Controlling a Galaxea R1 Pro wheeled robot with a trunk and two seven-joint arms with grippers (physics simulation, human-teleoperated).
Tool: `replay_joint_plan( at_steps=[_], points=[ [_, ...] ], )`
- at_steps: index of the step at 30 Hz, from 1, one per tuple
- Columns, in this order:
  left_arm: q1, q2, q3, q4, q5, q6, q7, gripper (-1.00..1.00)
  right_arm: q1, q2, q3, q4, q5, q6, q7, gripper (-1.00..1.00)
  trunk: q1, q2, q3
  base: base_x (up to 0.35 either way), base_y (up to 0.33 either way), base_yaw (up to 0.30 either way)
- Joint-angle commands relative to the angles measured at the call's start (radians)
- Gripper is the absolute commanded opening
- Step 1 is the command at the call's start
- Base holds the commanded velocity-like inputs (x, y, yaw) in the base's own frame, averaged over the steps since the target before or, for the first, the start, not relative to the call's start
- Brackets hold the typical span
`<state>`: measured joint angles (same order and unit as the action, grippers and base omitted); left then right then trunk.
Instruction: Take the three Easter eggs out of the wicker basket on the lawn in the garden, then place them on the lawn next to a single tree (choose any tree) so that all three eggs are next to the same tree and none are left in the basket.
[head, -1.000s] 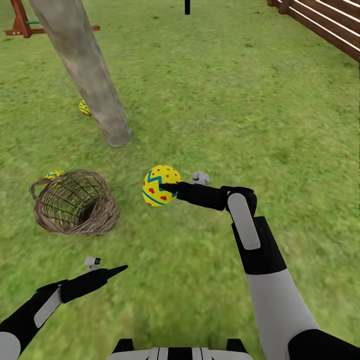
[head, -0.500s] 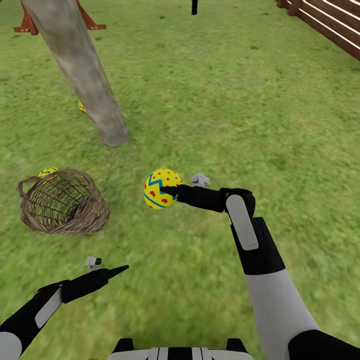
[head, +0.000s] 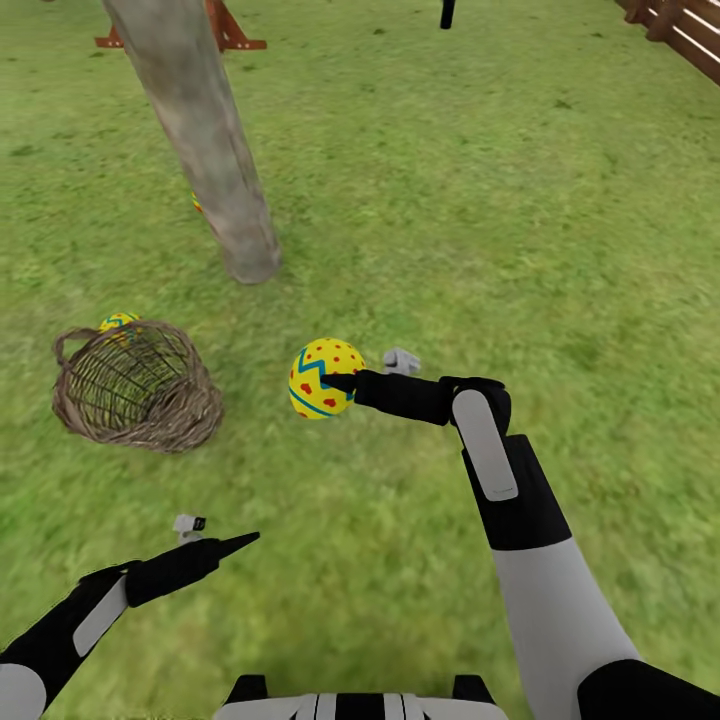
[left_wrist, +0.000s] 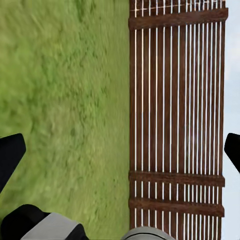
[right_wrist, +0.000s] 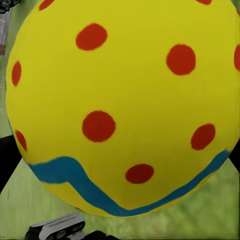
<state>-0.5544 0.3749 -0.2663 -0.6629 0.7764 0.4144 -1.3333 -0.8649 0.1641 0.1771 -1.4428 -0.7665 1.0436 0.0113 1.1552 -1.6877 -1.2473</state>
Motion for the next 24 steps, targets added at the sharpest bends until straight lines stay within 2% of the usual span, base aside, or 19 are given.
replay_joint_plan(
  at_steps=[1, 5, 7, 10, 12, 13, 17, 20, 24],
  points=[
    [-0.001, 0.001, -0.006, 0.0, 0.009, 0.01, -0.001, 1.0, 0.0, 0.0, -0.001, -0.001, 0.001, 0.004, 0.001, -1.0, 0.0, 0.0, -0.001, 0.099, -0.321, 0.269],
    [-0.001, 0.001, -0.007, -0.001, 0.009, 0.01, -0.001, 1.0, 0.0, 0.0, 0.001, -0.001, 0.008, 0.004, -0.019, -1.0, 0.0, 0.0, -0.003, 0.099, -0.321, 0.269],
    [-0.001, 0.0, -0.01, -0.002, 0.009, 0.01, -0.002, 1.0, 0.0, 0.001, 0.002, 0.005, 0.045, 0.004, -0.052, -1.0, 0.0, 0.0, -0.005, 0.099, -0.321, 0.265],
    [-0.001, -0.001, -0.013, -0.003, 0.009, 0.01, -0.007, 1.0, 0.0, 0.003, 0.003, 0.008, 0.082, 0.004, -0.06, -1.0, 0.0, 0.0, -0.007, 0.099, -0.321, 0.263],
    [-0.001, -0.001, -0.024, -0.004, 0.009, 0.01, -0.015, 1.0, 0.0, 0.005, 0.003, 0.01, 0.14, 0.004, -0.065, -1.0, 0.0, 0.0, -0.008, 0.099, -0.321, 0.26],
    [-0.001, -0.001, -0.028, -0.004, 0.009, 0.01, -0.016, 1.0, 0.0, 0.006, 0.004, 0.01, 0.157, 0.004, -0.066, -1.0, 0.0, 0.0, -0.009, 0.105, -0.321, 0.258],
    [-0.001, -0.001, -0.033, -0.004, 0.009, 0.01, -0.017, 1.0, 0.001, 0.008, 0.004, 0.015, 0.186, 0.004, -0.075, -1.0, 0.0, 0.0, -0.012, 0.118, -0.321, 0.258],
    [-0.001, -0.002, -0.033, -0.004, 0.009, 0.01, -0.017, 1.0, 0.001, 0.01, 0.008, 0.044, 0.208, 0.004, -0.119, -1.0, 0.0, 0.0, -0.014, 0.123, -0.321, 0.258],
    [-0.001, -0.001, -0.034, -0.004, 0.009, 0.011, -0.017, 1.0, 0.001, 0.01, 0.041, 0.051, 0.217, 0.002, -0.165, -1.0, 0.0, 0.0, -0.017, 0.136, -0.321, 0.258]
  ],
)
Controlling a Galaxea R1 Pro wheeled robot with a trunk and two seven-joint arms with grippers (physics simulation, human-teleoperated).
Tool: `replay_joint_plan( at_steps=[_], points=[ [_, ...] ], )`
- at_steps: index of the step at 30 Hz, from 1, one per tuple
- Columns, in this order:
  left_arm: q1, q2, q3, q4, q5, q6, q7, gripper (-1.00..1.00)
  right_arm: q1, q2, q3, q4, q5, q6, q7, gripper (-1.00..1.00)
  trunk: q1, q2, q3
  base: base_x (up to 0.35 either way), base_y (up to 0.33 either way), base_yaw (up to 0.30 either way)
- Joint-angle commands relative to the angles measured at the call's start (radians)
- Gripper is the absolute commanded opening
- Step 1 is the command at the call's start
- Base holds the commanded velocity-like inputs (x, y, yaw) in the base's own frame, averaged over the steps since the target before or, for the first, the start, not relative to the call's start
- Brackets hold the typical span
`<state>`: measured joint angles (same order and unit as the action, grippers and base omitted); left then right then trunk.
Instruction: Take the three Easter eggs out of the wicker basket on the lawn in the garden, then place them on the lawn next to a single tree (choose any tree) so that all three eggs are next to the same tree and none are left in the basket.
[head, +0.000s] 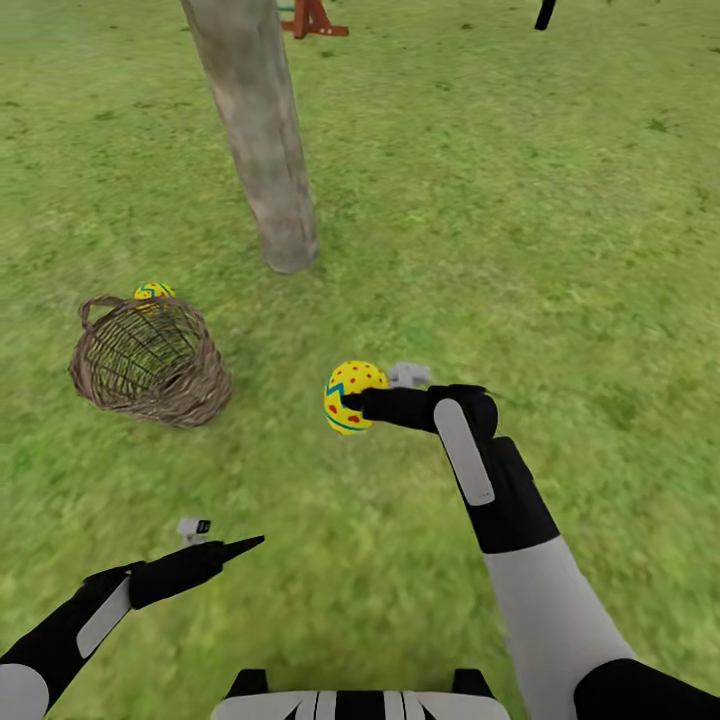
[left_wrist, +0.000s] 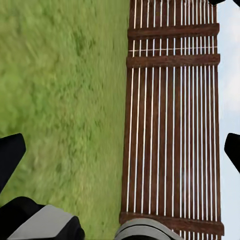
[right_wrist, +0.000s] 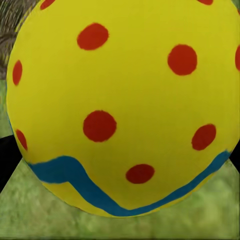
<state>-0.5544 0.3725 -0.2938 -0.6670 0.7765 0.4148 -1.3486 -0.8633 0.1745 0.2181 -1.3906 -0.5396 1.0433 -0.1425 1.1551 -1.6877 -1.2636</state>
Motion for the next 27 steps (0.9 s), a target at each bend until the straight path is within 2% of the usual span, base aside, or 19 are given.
replay_joint_plan(
  at_steps=[1, 6, 11, 16, 19, 21, 24, 27],
  points=[
    [-0.001, 0.002, -0.006, 0.0, 0.009, 0.011, -0.001, 1.0, -0.001, 0.0, 0.014, -0.001, -0.005, 0.002, -0.026, -1.0, 0.0, 0.0, -0.001, 0.137, -0.321, 0.257],
    [-0.001, 0.002, -0.005, 0.0, 0.009, 0.011, -0.029, 1.0, 0.0, -0.001, 0.033, 0.007, -0.005, -0.009, -0.101, -1.0, 0.0, 0.0, -0.003, 0.128, -0.321, 0.142],
    [-0.001, 0.001, -0.006, -0.001, 0.009, 0.01, -0.029, 1.0, 0.0, -0.001, 0.094, 0.008, -0.003, -0.011, -0.144, -1.0, 0.0, 0.0, -0.006, 0.127, -0.321, 0.258],
    [-0.001, 0.0, -0.007, -0.002, 0.009, 0.01, -0.029, 1.0, 0.0, 0.0, 0.102, 0.036, -0.001, -0.034, -0.159, -1.0, 0.0, 0.0, -0.008, 0.138, -0.321, 0.26],
    [-0.001, 0.0, -0.007, -0.002, 0.009, 0.01, -0.029, 1.0, -0.001, 0.0, 0.196, 0.105, 0.0, -0.098, -0.27, -1.0, 0.0, 0.0, -0.011, 0.143, -0.321, 0.26],
    [-0.001, 0.0, -0.007, -0.002, 0.009, 0.01, -0.029, 1.0, -0.002, 0.0, 0.219, 0.142, 0.0, -0.116, -0.311, -1.0, 0.0, 0.0, -0.012, 0.144, -0.321, 0.26],
    [-0.001, -0.009, -0.007, -0.001, 0.008, 0.01, -0.029, 1.0, -0.012, 0.0, 0.223, 0.22, 0.001, -0.153, -0.32, -1.0, 0.0, 0.0, -0.014, 0.145, -0.32, 0.26],
    [-0.001, -0.014, -0.007, 0.0, 0.005, 0.01, -0.029, 1.0, -0.014, 0.0, 0.224, 0.234, 0.007, -0.172, -0.321, -1.0, 0.0, 0.0, -0.017, 0.15, -0.32, 0.26]
  ],
)
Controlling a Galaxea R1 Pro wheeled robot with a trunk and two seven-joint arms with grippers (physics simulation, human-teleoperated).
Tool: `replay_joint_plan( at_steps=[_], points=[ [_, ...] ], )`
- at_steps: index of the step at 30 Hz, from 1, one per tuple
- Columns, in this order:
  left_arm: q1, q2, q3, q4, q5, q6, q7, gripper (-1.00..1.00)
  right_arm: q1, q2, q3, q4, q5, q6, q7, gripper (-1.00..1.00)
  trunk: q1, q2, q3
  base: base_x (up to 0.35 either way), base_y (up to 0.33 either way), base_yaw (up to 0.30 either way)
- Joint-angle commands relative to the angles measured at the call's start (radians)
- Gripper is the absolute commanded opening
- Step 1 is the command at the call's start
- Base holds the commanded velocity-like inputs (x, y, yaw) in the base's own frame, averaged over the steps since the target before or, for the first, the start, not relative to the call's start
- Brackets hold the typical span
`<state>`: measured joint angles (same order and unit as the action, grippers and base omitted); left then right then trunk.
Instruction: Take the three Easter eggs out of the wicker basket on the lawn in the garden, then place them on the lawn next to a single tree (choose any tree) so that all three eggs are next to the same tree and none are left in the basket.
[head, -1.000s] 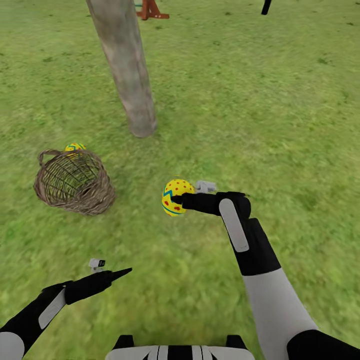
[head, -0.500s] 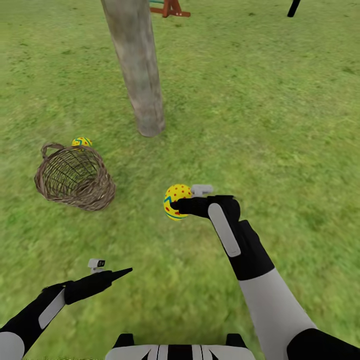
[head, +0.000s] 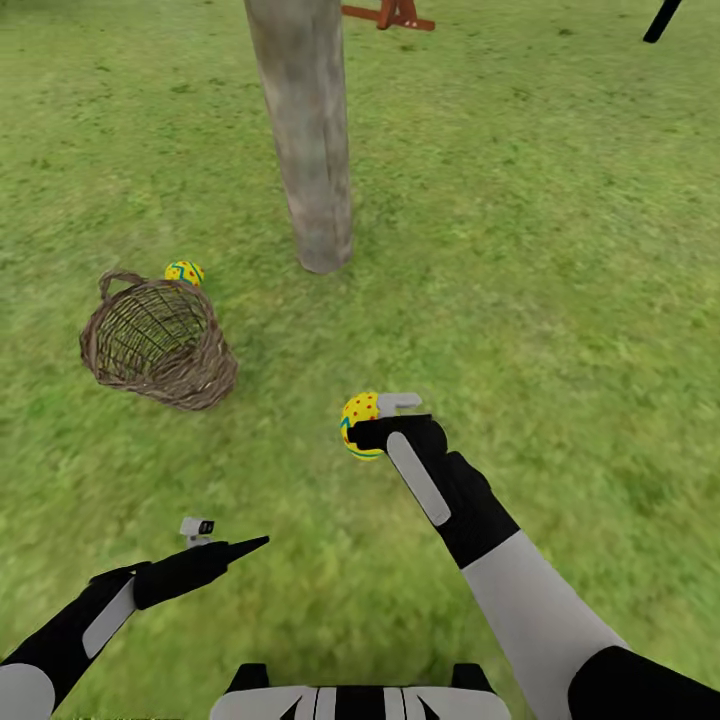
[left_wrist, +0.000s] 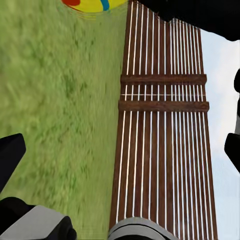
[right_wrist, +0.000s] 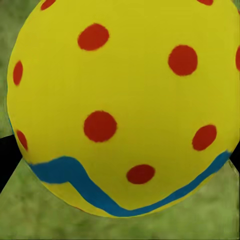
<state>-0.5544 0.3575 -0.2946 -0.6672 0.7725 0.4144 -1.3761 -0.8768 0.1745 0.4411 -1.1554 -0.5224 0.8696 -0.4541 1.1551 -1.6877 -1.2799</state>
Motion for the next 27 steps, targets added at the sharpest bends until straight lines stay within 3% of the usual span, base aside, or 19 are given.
replay_joint_plan(
  at_steps=[1, 3, 5, 27],
  points=[
    [-0.001, 0.001, -0.006, 0.0, 0.008, 0.011, -0.001, 1.0, -0.001, 0.0, 0.001, 0.0, 0.019, -0.001, -0.01, -1.0, 0.0, 0.0, -0.001, 0.155, -0.319, 0.26],
    [-0.001, 0.0, -0.006, 0.0, 0.008, 0.011, -0.001, 1.0, -0.001, 0.0, 0.002, 0.0, 0.093, -0.008, -0.009, -1.0, 0.0, 0.0, -0.003, 0.157, -0.319, 0.26],
    [-0.001, 0.0, -0.007, 0.0, 0.008, 0.011, -0.001, 1.0, -0.001, 0.0, 0.002, -0.001, 0.11, -0.011, -0.009, -1.0, 0.0, 0.0, -0.005, 0.159, -0.319, 0.259],
    [-0.001, -0.007, -0.015, -0.001, 0.008, 0.01, -0.001, 1.0, -0.001, 0.0, 0.005, -0.007, 0.118, -0.006, -0.03, -1.0, 0.0, 0.0, -0.027, 0.172, -0.316, 0.232]
  ],
)
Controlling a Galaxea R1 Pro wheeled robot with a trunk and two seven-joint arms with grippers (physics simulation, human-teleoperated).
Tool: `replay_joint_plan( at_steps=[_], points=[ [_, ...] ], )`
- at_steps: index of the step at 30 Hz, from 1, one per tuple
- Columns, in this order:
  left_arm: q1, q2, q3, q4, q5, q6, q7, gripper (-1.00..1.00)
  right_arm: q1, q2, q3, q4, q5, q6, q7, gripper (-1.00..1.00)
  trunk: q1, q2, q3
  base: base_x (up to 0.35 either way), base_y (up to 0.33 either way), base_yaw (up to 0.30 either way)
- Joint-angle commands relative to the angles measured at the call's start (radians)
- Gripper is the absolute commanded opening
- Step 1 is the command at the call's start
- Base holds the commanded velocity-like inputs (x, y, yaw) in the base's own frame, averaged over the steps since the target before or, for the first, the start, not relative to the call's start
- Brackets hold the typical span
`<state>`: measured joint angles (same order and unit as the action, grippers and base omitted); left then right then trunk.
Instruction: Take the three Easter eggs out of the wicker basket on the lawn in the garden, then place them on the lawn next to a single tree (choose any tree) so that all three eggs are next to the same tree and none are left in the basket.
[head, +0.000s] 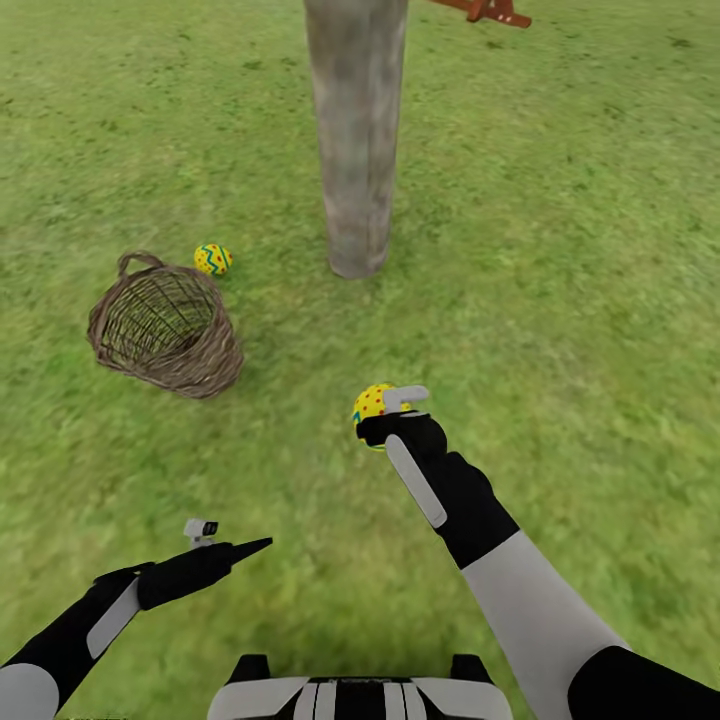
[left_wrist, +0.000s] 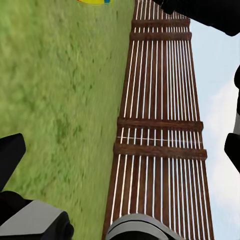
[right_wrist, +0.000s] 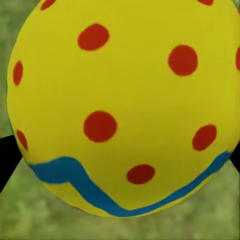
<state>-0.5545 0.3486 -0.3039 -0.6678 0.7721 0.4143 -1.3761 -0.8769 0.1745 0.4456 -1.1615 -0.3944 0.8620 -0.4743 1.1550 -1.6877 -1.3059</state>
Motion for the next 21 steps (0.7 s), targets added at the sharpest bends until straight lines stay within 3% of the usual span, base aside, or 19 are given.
replay_joint_plan(
  at_steps=[1, 8, 18, 21],
  points=[
    [-0.001, 0.002, -0.006, -0.001, 0.009, 0.011, -0.001, 1.0, -0.001, 0.0, 0.001, -0.002, -0.01, 0.002, -0.014, -1.0, 0.0, 0.0, -0.002, 0.173, -0.316, 0.205],
    [-0.001, 0.003, -0.006, 0.0, 0.009, 0.011, -0.001, 1.0, -0.001, 0.0, 0.001, -0.003, -0.011, 0.005, -0.018, -1.0, 0.0, 0.0, -0.009, 0.173, -0.315, 0.177],
    [-0.001, 0.001, -0.006, 0.001, 0.009, 0.011, -0.001, 1.0, -0.002, 0.0, -0.007, 0.05, -0.021, 0.013, -0.003, -1.0, 0.0, 0.0, -0.009, 0.183, -0.307, 0.005],
    [-0.001, -0.003, -0.006, 0.001, 0.008, 0.01, 0.0, 1.0, -0.035, 0.0, -0.007, 0.054, -0.019, 0.016, -0.004, -1.0, 0.0, 0.0, -0.009, 0.192, -0.299, 0.0]
  ],
)
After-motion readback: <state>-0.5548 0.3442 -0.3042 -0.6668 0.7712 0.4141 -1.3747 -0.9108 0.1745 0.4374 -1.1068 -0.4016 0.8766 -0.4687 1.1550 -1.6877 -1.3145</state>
